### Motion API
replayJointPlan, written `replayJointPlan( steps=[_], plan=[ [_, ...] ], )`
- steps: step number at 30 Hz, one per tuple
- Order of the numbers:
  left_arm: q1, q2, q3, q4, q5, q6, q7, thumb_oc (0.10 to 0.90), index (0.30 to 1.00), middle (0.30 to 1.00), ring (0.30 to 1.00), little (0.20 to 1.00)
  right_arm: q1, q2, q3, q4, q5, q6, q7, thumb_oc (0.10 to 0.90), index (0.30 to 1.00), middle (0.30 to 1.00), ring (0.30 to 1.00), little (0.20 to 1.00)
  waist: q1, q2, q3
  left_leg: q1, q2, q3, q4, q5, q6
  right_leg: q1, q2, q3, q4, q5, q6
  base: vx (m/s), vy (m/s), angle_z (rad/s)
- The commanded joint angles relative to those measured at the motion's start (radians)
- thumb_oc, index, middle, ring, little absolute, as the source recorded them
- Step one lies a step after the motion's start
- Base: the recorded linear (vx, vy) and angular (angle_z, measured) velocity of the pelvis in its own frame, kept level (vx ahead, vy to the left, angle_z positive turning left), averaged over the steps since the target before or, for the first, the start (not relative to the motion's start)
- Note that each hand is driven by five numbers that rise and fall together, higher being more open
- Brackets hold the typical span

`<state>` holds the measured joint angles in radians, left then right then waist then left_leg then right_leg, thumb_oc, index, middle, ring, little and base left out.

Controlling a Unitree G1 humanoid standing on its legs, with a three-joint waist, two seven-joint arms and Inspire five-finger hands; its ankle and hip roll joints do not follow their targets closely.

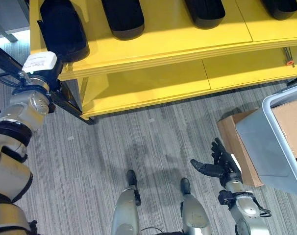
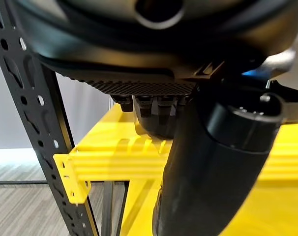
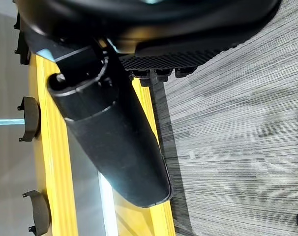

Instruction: Move parts from the plastic box to the shelf.

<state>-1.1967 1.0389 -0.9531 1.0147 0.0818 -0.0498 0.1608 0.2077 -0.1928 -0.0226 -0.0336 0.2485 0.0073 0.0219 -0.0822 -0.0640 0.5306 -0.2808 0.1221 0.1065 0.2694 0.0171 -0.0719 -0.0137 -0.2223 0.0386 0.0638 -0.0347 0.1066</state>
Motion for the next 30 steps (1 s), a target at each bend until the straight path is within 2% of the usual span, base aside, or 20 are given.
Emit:
replayJointPlan(
  steps=[1, 10, 21, 26, 29, 30],
  plan=[
    [-0.219, 0.104, 0.048, 0.102, -0.045, -0.005, 0.065, 0.900, 1.000, 1.000, 1.000, 1.000, 0.004, -0.061, -0.070, -0.138, 0.022, -0.099, 0.004, 0.900, 1.000, 1.000, 1.000, 1.000, -0.012, 0.004, -0.011, 0.092, 0.061, -0.104, 0.009, 0.030, -0.111, 0.050, -0.117, -0.017, 0.000, 0.166, -0.117, 0.01, 0.019, -0.04],
    [-0.273, 0.112, 0.018, 0.185, -0.053, -0.004, 0.058, 0.900, 1.000, 1.000, 1.000, 1.000, 0.013, -0.072, -0.079, -0.150, 0.018, -0.098, 0.008, 0.900, 1.000, 1.000, 1.000, 1.000, -0.019, 0.003, -0.011, 0.058, 0.064, -0.115, 0.034, 0.028, -0.118, 0.024, -0.123, -0.015, 0.000, 0.169, -0.118, 0.01, 0.006, -0.03],
    [-0.336, 0.134, -0.028, 0.202, -0.058, -0.005, 0.064, 0.900, 1.000, 1.000, 1.000, 1.000, 0.020, -0.083, -0.075, -0.153, 0.019, -0.097, 0.012, 0.900, 1.000, 1.000, 1.000, 1.000, -0.019, 0.006, -0.011, 0.034, 0.058, -0.123, 0.054, 0.022, -0.124, 0.012, -0.132, -0.016, -0.007, 0.170, -0.120, 0.00, 0.004, -0.01],
    [-0.324, 0.154, -0.030, 0.125, -0.063, -0.009, 0.071, 0.900, 1.000, 1.000, 1.000, 1.000, 0.032, -0.083, -0.070, -0.151, 0.019, -0.097, 0.018, 0.900, 1.000, 1.000, 1.000, 1.000, -0.011, 0.012, -0.011, 0.043, 0.060, -0.124, 0.055, 0.018, -0.126, 0.022, -0.130, -0.016, -0.005, 0.173, -0.121, 0.00, 0.000, 0.00],
    [-0.244, 0.205, 0.001, -0.045, -0.059, -0.010, 0.067, 0.900, 1.000, 1.000, 1.000, 1.000, 0.040, -0.077, -0.083, -0.147, 0.020, -0.094, 0.029, 0.900, 1.000, 1.000, 1.000, 1.000, 0.001, 0.023, -0.011, 0.066, 0.063, -0.125, 0.046, 0.020, -0.124, 0.041, -0.123, -0.023, -0.003, 0.174, -0.118, 0.00, 0.000, 0.00],
    [-0.239, 0.206, 0.005, -0.047, -0.058, -0.010, 0.067, 0.900, 1.000, 1.000, 1.000, 1.000, 0.040, -0.079, -0.082, -0.147, 0.020, -0.094, 0.029, 0.900, 1.000, 1.000, 1.000, 1.000, -0.001, 0.024, -0.011, 0.067, 0.063, -0.125, 0.046, 0.020, -0.124, 0.042, -0.123, -0.023, -0.004, 0.174, -0.118, 0.00, 0.000, 0.00]
  ],
)
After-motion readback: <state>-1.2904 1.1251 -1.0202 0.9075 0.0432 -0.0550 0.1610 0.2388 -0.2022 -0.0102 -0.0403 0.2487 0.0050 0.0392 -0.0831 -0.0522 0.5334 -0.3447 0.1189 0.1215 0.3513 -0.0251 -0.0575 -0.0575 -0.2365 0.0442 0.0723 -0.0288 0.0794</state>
